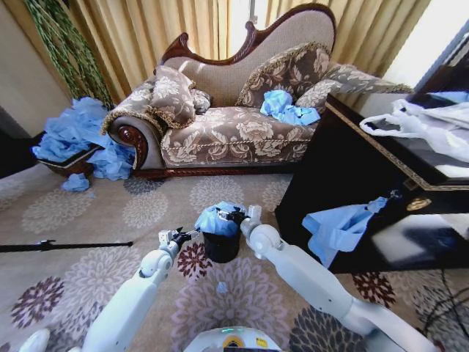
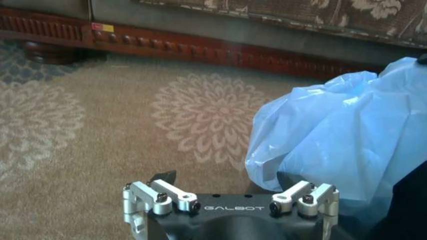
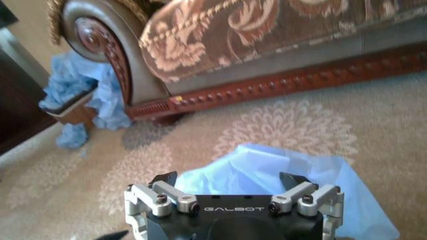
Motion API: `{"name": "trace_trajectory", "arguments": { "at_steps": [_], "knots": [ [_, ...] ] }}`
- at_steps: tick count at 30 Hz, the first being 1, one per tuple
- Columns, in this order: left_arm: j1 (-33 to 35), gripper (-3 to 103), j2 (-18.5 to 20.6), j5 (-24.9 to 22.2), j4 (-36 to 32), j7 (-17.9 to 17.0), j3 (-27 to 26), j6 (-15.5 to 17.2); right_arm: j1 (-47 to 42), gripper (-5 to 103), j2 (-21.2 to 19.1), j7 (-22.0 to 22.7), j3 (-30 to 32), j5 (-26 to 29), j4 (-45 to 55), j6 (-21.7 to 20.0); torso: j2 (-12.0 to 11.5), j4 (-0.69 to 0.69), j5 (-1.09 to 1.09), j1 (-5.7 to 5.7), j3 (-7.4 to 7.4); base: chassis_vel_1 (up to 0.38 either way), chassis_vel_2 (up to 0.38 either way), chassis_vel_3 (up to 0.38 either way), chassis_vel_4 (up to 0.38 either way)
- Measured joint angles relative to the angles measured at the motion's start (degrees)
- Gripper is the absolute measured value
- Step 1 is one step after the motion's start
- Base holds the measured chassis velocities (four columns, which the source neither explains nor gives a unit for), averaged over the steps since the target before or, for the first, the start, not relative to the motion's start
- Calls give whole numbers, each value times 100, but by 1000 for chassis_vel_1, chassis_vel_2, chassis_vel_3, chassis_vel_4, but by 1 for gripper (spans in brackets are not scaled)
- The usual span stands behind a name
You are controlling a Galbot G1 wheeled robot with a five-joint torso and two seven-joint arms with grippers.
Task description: Place a garbage bag over the trash bin.
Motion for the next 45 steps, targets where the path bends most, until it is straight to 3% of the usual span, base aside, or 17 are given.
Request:
{"name": "trace_trajectory", "arguments": {
  "at_steps": [6, 8, 12, 14, 17, 22, 25, 29, 35, 45],
  "knots": [
    [-22, 100, -2, -9, 2, 19, -4, -1, 35, 100, 83, -44, -76, -145, -245, 14, 0, -1, 0, 0, 0, 0, 0, 0, 0],
    [-42, 100, -2, -16, 2, 31, -5, -2, 62, 101, 173, -143, -121, -416, -484, 68, 0, -1, 0, 0, 0, 0, 0, 0, 0],
    [-64, 100, 12, -30, -11, 34, -5, -3, 68, 80, 247, -205, -153, -626, -654, 155, 0, -1, 0, 0, 0, 0, 0, 0, 0],
    [-66, 100, 14, -33, -14, 34, -6, -4, 63, 80, 243, -205, -161, -639, -651, 162, 0, 0, 0, 0, 0, 0, 0, 0, 0],
    [-70, 100, 16, -37, -17, 34, -13, -6, 26, 64, 202, -199, -191, -665, -584, 192, 0, -1, 0, 0, 0, 0, 0, 0, 0],
    [-71, 100, 14, -40, -28, 32, -19, -8, -43, 53, 128, -207, -208, -674, -475, 227, 0, 0, 0, 0, -1, 0, 0, 0, 0],
    [-65, 100, -12, -40, -35, 27, -24, -11, -160, 37, 63, -303, -187, -677, -445, 245, 0, -1, 0, 0, -1, 0, 0, 0, 0],
    [-65, 100, -20, -40, -37, 26, -25, -15, -199, 26, 62, -353, -147, -689, -485, 287, 0, -1, 0, 0, -1, 0, 0, 0, 0],
    [-74, 100, -20, -46, -37, 25, -33, -24, -225, -1, -44, -419, -119, -676, -371, 348, 0, 0, 1, 0, -1, 0, 0, 0, 0],
    [-69, 100, -32, -50, 6, 27, -47, -72, -641, -2, -426, -400, -140, -602, 460, 412, 0, 0, 0, -1, -1, 0, 0, 0, 0]
  ]
}}
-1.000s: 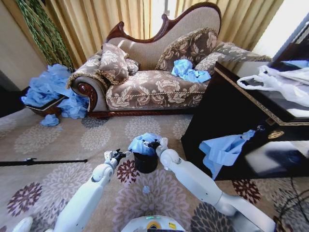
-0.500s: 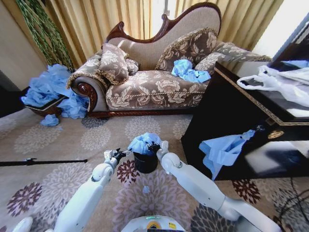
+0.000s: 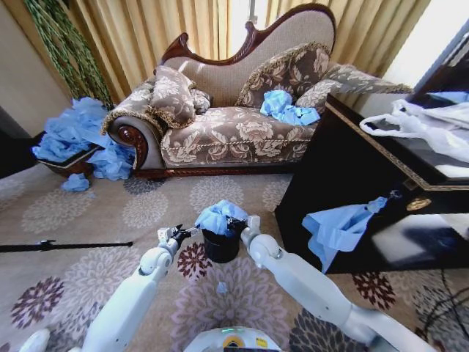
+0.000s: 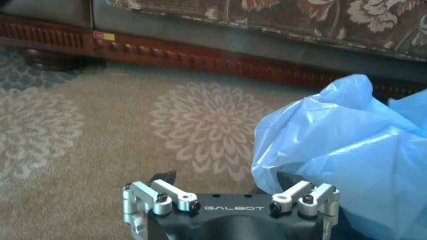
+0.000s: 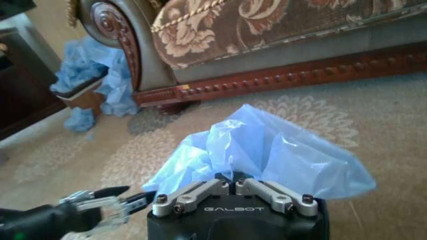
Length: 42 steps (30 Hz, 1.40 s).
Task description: Place a garbage bag over the trash bin.
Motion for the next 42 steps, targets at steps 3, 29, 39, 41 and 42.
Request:
{"name": "trace_trajectory", "arguments": {
  "at_steps": [3, 29, 39, 41, 42],
  "knots": [
    [13, 100, 6, 3, 1, 1, 5, -6, -220, -2, -84, 12, 38, -11, 287, 44, 0, 0, 0, 0, 0, 0, 0, 0, 0],
    [-3, 100, 5, 19, -170, -62, 126, 34, -1964, 0, -325, -987, 746, -721, 369, 326, 0, 0, 1, 0, 0, 0, 0, 0, 0],
    [50, 100, 6, 11, -310, -105, 116, 61, -1865, 0, -76, -1177, 620, -1071, -306, 396, 0, 0, 0, 0, 0, 0, 0, 0, 0],
    [64, 100, -7, -10, -334, -224, 111, 69, -1833, 0, -10, -1199, 579, -1162, -413, 418, 0, 0, 0, 0, 0, 0, 0, 0, 0],
    [63, 100, -16, -29, -334, -304, 111, 70, -1823, 0, 25, -1204, 572, -1193, -464, 434, 0, 0, 0, 0, 0, 0, 0, 0, 0]
  ]
}}
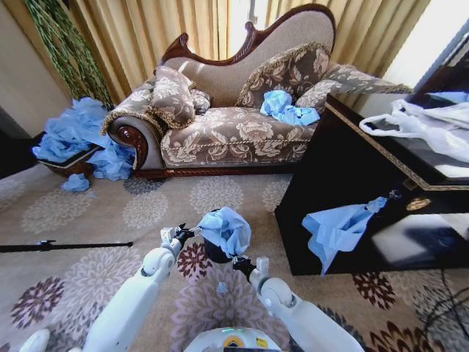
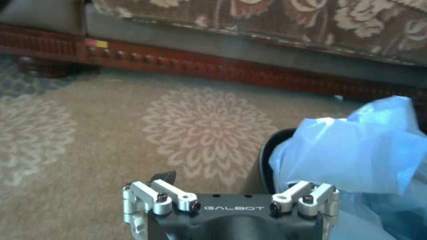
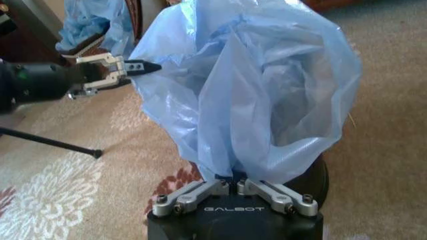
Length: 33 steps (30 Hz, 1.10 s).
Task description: Place a garbage bag over the trash bin.
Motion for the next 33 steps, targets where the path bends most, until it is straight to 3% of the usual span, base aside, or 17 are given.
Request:
{"name": "trace_trajectory", "arguments": {
  "at_steps": [3, 4, 6, 7, 9, 13, 14, 16, 18, 25, 28, 30, 33],
  "knots": [
    [-17, 101, -16, -37, 11, -215, 4, -7, 10, 0, 52, -2, -3, -58, -62, 23, 0, 0, 0, 0, 0, 0, 0, 0, 0],
    [-46, 92, -26, -89, 43, -388, 5, -43, 12, 0, 73, -2, -4, -94, -80, 39, 0, 0, 0, 0, 0, 0, 0, 0, 0],
    [-56, 92, -28, -108, 60, -426, 3, -56, 12, 0, 75, -2, -6, -104, -80, 44, 0, 0, 0, 0, 0, 0, 0, 0, 0],
    [-71, 81, -29, -127, 94, -449, -10, -77, 10, 0, 71, -1, -7, -112, -69, 51, 0, -1, -1, 0, 0, 0, 0, 0, 0],
    [-78, 81, -31, -137, 107, -451, -19, -97, 7, 0, 66, 3, -7, -114, -54, 51, 0, 0, 0, 0, 0, 0, 0, 0, 0],
    [-70, 59, -55, -156, 54, -488, -29, -148, -13, 0, 42, 20, -9, -139, -7, 51, 0, -1, 0, 0, 0, 0, 0, 0, 0],
    [-70, 59, -55, -156, 54, -488, -29, -148, -13, 0, 42, 20, -9, -139, -7, 51, 0, -1, 0, 0, 0, 0, 0, 0, 0],
    [-69, 49, -60, -190, 20, -566, -33, -182, -28, 0, 41, 30, -11, -165, 15, 51, 0, -1, 0, 0, 0, 0, 0, 0, 0],
    [-73, 49, -60, -198, 20, -591, -36, -203, -34, 0, 42, 33, -12, -178, 23, 51, 0, 0, 0, 0, 0, 0, 0, 0, 0],
    [-75, 16, -57, -234, 79, -765, -136, -245, -86, 0, 40, 91, -51, -257, 111, 46, 0, 0, 0, 0, 0, 0, 0, 0, 0],
    [-68, 11, -55, -226, 115, -782, -143, -244, -84, 0, 42, 99, -50, -261, 84, 45, 0, 0, -1, 0, 0, 0, 0, 0, 0],
    [-66, 2, -67, -213, 155, -786, -142, -243, -72, 0, 56, 101, -31, -261, 9, 45, 0, 0, 0, 0, 0, 0, 0, 0, 0],
    [-80, 1, -98, -208, 230, -775, -112, -243, -50, 0, 68, 99, -21, -257, -53, 45, 0, 0, 0, 0, 0, 0, 0, 0, 0]
  ]
}}
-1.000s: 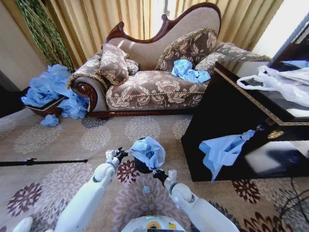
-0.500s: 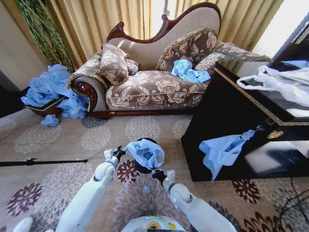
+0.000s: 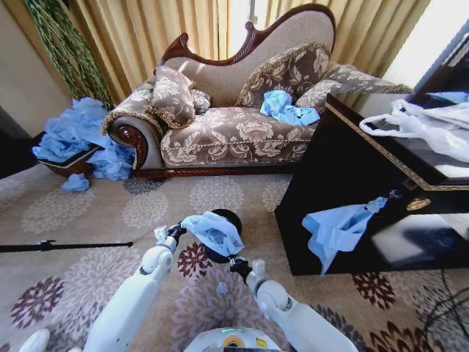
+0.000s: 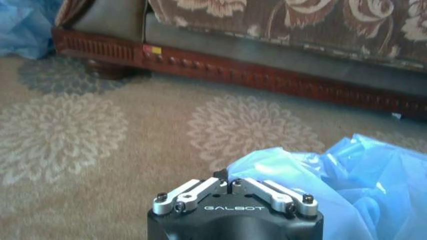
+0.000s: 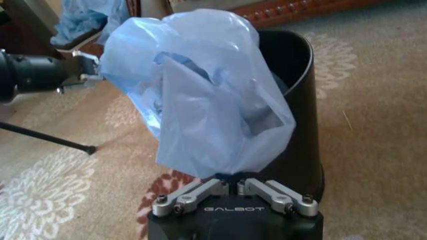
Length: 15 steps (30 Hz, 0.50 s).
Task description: Place a garbage bag over the trash bin.
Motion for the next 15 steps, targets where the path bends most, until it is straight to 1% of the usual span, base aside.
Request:
{"name": "trace_trajectory", "arguments": {
  "at_steps": [2, 4, 7, 8, 10, 11, 15],
  "knots": [
    [-74, 0, -102, 44, 248, 127, 101, -33, 66, 0, 61, -28, 31, -7, -199, 11, 0, 0, 0, 0, 0, 0, 0, 0, 0],
    [-93, 0, -128, 50, 307, 162, 127, -43, 82, 0, 80, -37, 45, -12, -250, 15, 0, 0, -1, 0, 0, 0, 0, 0, 0],
    [-229, 0, -277, 126, 705, 358, 309, -141, 168, 0, 144, -64, 98, -28, -468, 40, 0, -1, -1, 1, 0, 0, 0, 0, 0],
    [-229, 0, -277, 126, 705, 358, 309, -141, 168, 0, 144, -64, 98, -28, -468, 40, 0, -1, -1, 1, 0, 0, 0, 0, 0],
    [-315, 0, -385, 206, 963, 448, 417, -192, 210, 0, 154, -80, 115, -28, -549, 50, 0, 0, -1, 1, 0, 0, 0, 0, 0],
    [-315, 0, -385, 206, 963, 448, 417, -192, 210, 0, 154, -80, 115, -28, -549, 50, 0, 0, -1, 1, 0, 0, 0, 0, 0],
    [-450, 0, -518, 333, 1305, 537, 486, -274, 256, 0, 161, -138, 174, -51, -707, 67, 0, -1, -1, 1, 0, 0, 0, 0, 0]
  ]
}}
